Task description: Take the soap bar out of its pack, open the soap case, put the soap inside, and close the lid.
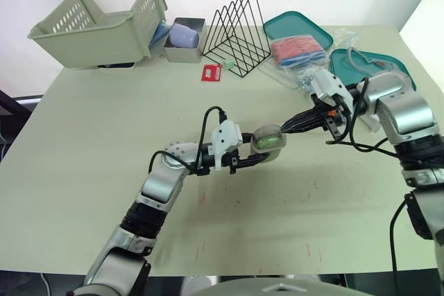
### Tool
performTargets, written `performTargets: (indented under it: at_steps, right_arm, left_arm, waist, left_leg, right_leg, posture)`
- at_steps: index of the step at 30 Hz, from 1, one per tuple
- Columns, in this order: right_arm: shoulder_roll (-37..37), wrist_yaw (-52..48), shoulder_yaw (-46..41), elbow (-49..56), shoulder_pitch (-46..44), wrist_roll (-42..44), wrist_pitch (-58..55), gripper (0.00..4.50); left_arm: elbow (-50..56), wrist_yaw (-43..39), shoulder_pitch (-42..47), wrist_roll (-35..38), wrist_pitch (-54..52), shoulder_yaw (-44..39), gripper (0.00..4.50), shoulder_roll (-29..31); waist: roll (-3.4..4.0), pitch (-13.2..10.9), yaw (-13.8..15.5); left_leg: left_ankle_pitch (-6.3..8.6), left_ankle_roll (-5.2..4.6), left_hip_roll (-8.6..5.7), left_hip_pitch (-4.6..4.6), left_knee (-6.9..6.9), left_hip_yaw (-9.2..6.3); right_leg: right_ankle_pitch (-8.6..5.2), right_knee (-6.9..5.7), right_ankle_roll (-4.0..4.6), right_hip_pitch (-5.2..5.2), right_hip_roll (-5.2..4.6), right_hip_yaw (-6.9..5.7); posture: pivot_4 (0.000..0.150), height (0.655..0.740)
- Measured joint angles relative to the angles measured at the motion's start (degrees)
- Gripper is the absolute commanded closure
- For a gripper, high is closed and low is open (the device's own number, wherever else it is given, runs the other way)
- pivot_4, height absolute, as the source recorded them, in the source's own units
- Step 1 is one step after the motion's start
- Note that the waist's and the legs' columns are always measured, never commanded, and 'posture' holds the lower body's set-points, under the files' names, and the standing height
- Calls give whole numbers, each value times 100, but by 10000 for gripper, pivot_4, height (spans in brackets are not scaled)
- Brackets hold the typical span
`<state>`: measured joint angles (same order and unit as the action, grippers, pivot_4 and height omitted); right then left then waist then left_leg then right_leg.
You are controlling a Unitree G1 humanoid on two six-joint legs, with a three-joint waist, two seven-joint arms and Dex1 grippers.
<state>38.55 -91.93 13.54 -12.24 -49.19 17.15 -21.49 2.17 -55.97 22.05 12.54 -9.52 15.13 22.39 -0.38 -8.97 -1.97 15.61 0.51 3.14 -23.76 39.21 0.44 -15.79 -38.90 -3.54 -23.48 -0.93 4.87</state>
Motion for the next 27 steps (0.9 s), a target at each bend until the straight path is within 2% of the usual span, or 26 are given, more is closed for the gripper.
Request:
performTargets:
  at_steps: [27]
  right_arm:
    - [-243, 36, 92, 237, -1, -15, 63, 44502]
  left_arm:
    - [0, -4, 0, -10, 0, 4, 25036, 2]
  waist:
    - [0, 0, -1]
  left_leg:
    - [0, 0, 0, 2, 0, 0]
  right_leg:
    - [0, -1, 0, 1, 0, 0]
  posture:
    - [1500, 7400]
